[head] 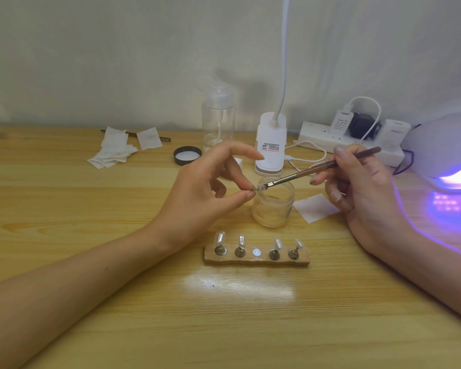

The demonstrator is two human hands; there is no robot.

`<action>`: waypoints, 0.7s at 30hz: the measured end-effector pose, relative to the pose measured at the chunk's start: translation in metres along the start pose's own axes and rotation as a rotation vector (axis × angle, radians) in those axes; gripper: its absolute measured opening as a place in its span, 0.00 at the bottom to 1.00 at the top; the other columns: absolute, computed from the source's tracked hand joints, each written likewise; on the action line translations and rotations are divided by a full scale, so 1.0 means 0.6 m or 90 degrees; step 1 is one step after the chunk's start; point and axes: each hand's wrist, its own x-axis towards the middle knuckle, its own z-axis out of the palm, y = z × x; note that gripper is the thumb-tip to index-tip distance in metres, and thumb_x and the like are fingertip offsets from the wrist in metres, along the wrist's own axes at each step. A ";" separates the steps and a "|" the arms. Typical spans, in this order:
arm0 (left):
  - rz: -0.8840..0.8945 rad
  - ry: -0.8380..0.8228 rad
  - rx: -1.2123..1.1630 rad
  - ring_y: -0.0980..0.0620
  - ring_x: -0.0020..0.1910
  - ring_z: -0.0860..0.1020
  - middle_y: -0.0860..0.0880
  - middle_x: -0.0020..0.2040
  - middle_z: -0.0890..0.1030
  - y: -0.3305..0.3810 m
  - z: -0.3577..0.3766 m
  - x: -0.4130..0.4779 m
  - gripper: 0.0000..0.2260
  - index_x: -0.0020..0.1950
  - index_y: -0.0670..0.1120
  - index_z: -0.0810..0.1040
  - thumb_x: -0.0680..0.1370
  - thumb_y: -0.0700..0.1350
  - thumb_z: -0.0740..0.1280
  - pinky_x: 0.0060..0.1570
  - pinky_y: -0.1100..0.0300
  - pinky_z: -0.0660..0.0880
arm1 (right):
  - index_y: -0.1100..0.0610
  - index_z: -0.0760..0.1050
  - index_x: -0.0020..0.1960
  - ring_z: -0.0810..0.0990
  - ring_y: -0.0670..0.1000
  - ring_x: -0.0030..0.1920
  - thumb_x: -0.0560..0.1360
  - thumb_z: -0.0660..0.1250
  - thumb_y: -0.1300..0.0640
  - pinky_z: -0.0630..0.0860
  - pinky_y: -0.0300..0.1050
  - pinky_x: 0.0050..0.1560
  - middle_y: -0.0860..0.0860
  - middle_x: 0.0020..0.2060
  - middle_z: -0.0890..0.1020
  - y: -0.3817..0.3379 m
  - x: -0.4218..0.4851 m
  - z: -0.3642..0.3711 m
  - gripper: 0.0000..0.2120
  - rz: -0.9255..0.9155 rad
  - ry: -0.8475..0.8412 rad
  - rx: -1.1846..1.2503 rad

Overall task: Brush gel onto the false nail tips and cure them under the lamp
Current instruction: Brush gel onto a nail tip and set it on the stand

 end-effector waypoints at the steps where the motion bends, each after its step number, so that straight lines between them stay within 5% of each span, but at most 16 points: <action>1: 0.001 0.000 -0.002 0.49 0.48 0.82 0.50 0.41 0.82 0.000 0.000 0.000 0.18 0.61 0.48 0.78 0.75 0.34 0.74 0.36 0.46 0.74 | 0.46 0.75 0.35 0.67 0.45 0.21 0.78 0.66 0.47 0.60 0.34 0.21 0.54 0.33 0.84 0.000 0.000 -0.001 0.13 0.000 0.008 0.004; 5: 0.004 -0.002 0.000 0.49 0.47 0.82 0.50 0.41 0.82 0.000 0.000 0.001 0.19 0.62 0.49 0.78 0.75 0.34 0.74 0.35 0.47 0.74 | 0.45 0.74 0.36 0.68 0.46 0.22 0.78 0.65 0.47 0.56 0.40 0.23 0.53 0.34 0.84 -0.001 0.001 -0.002 0.12 -0.011 -0.005 0.024; 21: 0.014 -0.004 0.009 0.48 0.48 0.82 0.51 0.41 0.82 0.001 0.001 -0.001 0.18 0.61 0.49 0.78 0.75 0.35 0.74 0.35 0.53 0.74 | 0.48 0.73 0.37 0.68 0.45 0.22 0.75 0.67 0.46 0.62 0.33 0.23 0.54 0.33 0.84 -0.002 -0.001 0.000 0.10 0.012 0.011 -0.003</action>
